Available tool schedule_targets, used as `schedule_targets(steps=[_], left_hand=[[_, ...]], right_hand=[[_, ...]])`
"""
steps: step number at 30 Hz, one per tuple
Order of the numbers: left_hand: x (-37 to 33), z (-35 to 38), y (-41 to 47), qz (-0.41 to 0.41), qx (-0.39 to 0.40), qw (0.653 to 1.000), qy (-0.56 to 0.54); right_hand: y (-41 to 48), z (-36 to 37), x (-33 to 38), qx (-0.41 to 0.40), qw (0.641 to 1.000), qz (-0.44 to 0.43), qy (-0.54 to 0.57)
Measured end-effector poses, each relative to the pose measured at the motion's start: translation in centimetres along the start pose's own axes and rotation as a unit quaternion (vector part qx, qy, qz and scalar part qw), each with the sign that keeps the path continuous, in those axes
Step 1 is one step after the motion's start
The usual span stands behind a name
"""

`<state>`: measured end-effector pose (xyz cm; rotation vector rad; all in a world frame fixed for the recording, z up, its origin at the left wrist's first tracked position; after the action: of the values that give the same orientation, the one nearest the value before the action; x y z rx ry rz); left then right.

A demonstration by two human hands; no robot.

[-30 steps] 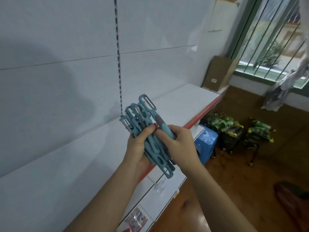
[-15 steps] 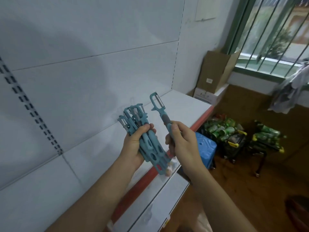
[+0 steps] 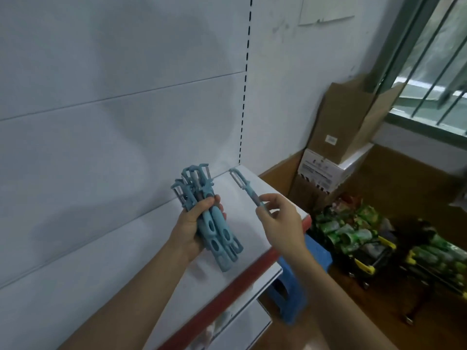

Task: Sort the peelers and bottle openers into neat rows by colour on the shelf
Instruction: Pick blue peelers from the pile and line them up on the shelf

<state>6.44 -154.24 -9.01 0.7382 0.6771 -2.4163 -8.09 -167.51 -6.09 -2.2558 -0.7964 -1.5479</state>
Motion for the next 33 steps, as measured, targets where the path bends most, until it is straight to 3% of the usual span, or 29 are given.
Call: schedule_targets(steps=[4,12,24,33], left_hand=[[0.6,0.8,4.5,0.01,-0.026,1.0,0.003],[1.3,2.2,9.8,0.02,0.001,1.0,0.02],[1.8,1.6,10.7,-0.01,0.017,0.999,0.036],[1.9,1.9,10.4,-0.005,0.004,1.0,0.02]], right_hand=[[5.2,1.0,-2.3,0.015,0.997,-0.015,-0.071],[12.1,2.3,-4.5,0.041,0.994,-0.027,-0.098],[13.8,3.8,-5.9,0.068,0.949,-0.133,-0.278],[15.4,4.2,-5.8,0.076,0.96,-0.13,-0.236]])
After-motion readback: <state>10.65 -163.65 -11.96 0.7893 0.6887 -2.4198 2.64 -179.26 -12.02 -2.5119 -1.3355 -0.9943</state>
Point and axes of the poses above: each hand's wrist, its own y-axis towards the middle knuckle, its own z-axis out of the palm, x = y × z, the point moved 1 cm from there along y, towards the middle knuckle
